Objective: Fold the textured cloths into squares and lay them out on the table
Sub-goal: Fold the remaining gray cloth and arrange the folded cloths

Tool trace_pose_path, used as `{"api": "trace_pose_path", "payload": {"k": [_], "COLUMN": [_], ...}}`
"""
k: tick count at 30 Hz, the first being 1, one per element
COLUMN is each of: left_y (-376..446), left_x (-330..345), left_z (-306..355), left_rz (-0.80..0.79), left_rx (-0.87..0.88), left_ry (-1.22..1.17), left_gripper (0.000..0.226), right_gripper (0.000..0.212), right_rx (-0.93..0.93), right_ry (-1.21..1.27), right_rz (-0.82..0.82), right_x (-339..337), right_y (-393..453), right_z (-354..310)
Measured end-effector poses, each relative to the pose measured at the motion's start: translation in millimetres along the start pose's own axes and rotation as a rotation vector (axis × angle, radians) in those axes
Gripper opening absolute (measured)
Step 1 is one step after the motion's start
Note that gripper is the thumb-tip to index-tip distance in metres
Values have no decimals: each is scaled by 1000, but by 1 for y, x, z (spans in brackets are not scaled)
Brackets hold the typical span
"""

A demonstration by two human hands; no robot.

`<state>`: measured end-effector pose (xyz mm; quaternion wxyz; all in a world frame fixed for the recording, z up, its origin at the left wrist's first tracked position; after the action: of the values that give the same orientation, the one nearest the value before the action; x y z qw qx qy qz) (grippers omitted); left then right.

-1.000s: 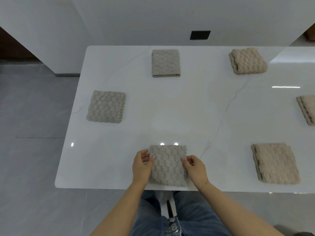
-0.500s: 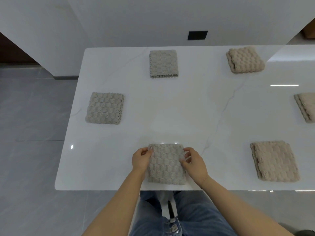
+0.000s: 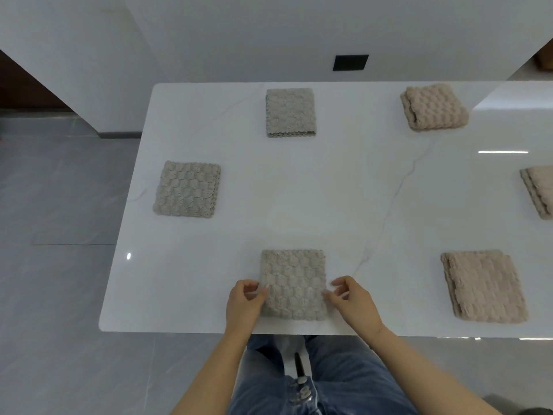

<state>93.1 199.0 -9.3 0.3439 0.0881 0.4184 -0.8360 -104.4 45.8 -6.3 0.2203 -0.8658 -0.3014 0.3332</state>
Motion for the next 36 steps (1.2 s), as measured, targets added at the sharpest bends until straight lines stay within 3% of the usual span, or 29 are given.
{"api": "trace_pose_path", "payload": {"k": [4, 10, 17, 22, 28, 30, 36], "left_y": [-16, -14, -18, -17, -28, -30, -20], "left_x": [4, 7, 6, -12, -47, -62, -126], "left_z": [-19, -15, -12, 5, 27, 32, 25], "left_rz": [-52, -16, -26, 24, 160, 224, 320], "left_rx": [-15, -15, 2, 165, 279, 319, 421], "left_ry": [104, 124, 158, 539, 765, 780, 827], "left_gripper": [15, 16, 15, 61, 85, 83, 71], "right_gripper": [11, 11, 4, 44, 71, 87, 88], "right_rx": [54, 92, 9, -288, -513, -588, -664], "right_ry": [87, 108, 120, -280, -583, -620, -681], "right_rz": [-65, -13, 15, -120, -273, -266, -222], "right_x": [8, 8, 3, -7, -3, 5, 60], "right_y": [1, 11, 0, -5, 4, 4, -13], "right_z": [7, 9, 0, -37, -91, -112, -163]}}
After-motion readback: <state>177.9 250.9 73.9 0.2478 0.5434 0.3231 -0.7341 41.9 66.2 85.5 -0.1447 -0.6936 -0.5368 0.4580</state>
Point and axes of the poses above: each hand's wrist, its own y-axis towards the middle knuckle, its own x-axis out of the palm, z = x × y, the point moved 6 cm from there along y, towards the middle knuckle, and after that the axes turned 5 degrees about y, right-handed, at the moved point
